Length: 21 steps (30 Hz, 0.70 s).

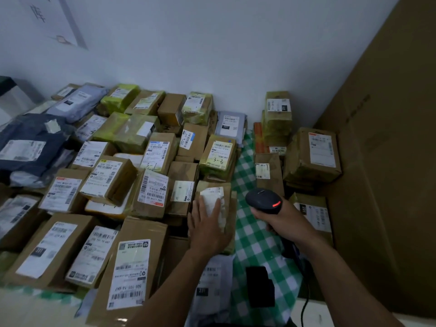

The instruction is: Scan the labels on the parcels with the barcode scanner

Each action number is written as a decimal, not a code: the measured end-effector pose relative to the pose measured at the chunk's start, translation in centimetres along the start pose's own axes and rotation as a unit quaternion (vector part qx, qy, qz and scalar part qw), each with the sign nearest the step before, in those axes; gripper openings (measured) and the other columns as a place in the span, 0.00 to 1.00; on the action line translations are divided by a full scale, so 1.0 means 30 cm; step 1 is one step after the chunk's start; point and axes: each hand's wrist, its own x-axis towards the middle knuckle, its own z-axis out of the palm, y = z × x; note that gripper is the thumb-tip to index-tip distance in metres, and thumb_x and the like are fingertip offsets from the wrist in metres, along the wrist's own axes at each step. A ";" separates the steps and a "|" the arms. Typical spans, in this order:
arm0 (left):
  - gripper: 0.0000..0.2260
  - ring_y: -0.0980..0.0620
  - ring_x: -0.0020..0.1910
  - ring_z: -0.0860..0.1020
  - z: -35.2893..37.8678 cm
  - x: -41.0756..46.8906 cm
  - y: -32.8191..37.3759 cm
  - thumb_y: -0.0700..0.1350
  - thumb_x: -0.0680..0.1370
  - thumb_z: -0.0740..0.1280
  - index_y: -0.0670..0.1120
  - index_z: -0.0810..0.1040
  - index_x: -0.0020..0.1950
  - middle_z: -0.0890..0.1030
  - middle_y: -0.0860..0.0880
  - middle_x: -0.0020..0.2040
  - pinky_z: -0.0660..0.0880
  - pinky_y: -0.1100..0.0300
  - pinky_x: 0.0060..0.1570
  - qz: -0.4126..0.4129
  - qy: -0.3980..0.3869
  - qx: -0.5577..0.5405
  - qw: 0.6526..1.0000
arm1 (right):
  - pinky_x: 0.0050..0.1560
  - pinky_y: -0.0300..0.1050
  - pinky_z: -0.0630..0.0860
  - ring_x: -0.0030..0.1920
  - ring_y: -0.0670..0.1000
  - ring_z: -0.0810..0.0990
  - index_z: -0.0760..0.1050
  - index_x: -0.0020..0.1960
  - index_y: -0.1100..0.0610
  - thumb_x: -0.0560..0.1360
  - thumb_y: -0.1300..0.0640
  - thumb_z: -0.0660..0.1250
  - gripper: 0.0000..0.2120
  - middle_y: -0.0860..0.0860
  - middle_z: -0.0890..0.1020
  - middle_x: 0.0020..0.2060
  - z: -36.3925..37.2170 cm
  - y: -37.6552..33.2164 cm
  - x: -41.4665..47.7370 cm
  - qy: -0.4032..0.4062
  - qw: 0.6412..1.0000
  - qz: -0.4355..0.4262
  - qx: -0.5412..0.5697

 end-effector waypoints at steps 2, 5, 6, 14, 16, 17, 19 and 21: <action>0.41 0.41 0.82 0.36 -0.005 0.029 0.007 0.66 0.76 0.66 0.63 0.47 0.83 0.35 0.43 0.83 0.41 0.40 0.79 0.009 0.018 -0.012 1.000 | 0.37 0.38 0.79 0.42 0.48 0.85 0.77 0.68 0.46 0.75 0.51 0.78 0.23 0.47 0.86 0.49 -0.012 0.023 -0.010 0.013 1.000 0.008 0.012; 0.38 0.42 0.82 0.37 -0.026 0.093 0.025 0.64 0.77 0.67 0.63 0.51 0.83 0.39 0.44 0.84 0.39 0.43 0.79 0.007 0.035 -0.038 0.999 | 0.35 0.40 0.78 0.38 0.46 0.83 0.79 0.65 0.48 0.75 0.51 0.78 0.20 0.49 0.87 0.45 -0.048 0.061 -0.020 0.041 0.999 0.026 0.022; 0.37 0.42 0.82 0.37 -0.026 0.110 0.030 0.65 0.78 0.66 0.61 0.52 0.83 0.41 0.43 0.84 0.37 0.45 0.79 0.006 0.046 -0.039 0.998 | 0.36 0.40 0.78 0.38 0.46 0.83 0.79 0.64 0.49 0.74 0.51 0.78 0.20 0.49 0.87 0.46 -0.063 0.071 -0.026 0.050 0.998 0.030 0.023; 0.22 0.53 0.73 0.66 0.043 0.166 0.285 0.48 0.81 0.70 0.51 0.72 0.75 0.68 0.50 0.75 0.64 0.56 0.75 0.093 0.048 -0.240 0.965 | 0.58 0.48 0.76 0.61 0.52 0.80 0.73 0.72 0.50 0.71 0.51 0.81 0.32 0.50 0.82 0.63 -0.219 0.217 -0.047 0.156 0.983 0.062 0.079; 0.22 0.55 0.70 0.68 0.069 0.229 0.372 0.47 0.82 0.70 0.50 0.72 0.75 0.71 0.50 0.72 0.67 0.53 0.74 0.055 0.000 -0.288 0.956 | 0.53 0.46 0.76 0.62 0.53 0.80 0.71 0.73 0.52 0.72 0.52 0.81 0.33 0.52 0.81 0.63 -0.232 0.250 -0.032 0.176 0.978 0.063 0.094; 0.23 0.53 0.71 0.70 0.081 0.267 0.404 0.47 0.81 0.70 0.49 0.71 0.76 0.72 0.49 0.73 0.68 0.52 0.74 0.020 -0.020 -0.313 0.949 | 0.54 0.47 0.76 0.62 0.53 0.80 0.71 0.73 0.53 0.72 0.52 0.81 0.34 0.52 0.81 0.64 -0.239 0.257 -0.021 0.178 0.978 0.067 0.086; 0.24 0.46 0.71 0.73 0.101 0.338 0.440 0.49 0.82 0.69 0.46 0.70 0.76 0.74 0.44 0.73 0.69 0.52 0.71 -0.067 -0.072 -0.360 0.928 | 0.61 0.53 0.78 0.63 0.54 0.80 0.71 0.73 0.53 0.71 0.51 0.81 0.34 0.53 0.81 0.64 -0.254 0.272 0.003 0.178 0.978 0.082 0.075; 0.25 0.43 0.70 0.75 0.123 0.392 0.453 0.51 0.83 0.68 0.44 0.68 0.77 0.75 0.43 0.72 0.70 0.52 0.69 -0.136 -0.127 -0.411 0.892 | 0.64 0.54 0.77 0.63 0.55 0.80 0.73 0.72 0.54 0.72 0.53 0.80 0.31 0.53 0.82 0.63 -0.267 0.272 0.025 0.175 0.977 0.091 0.078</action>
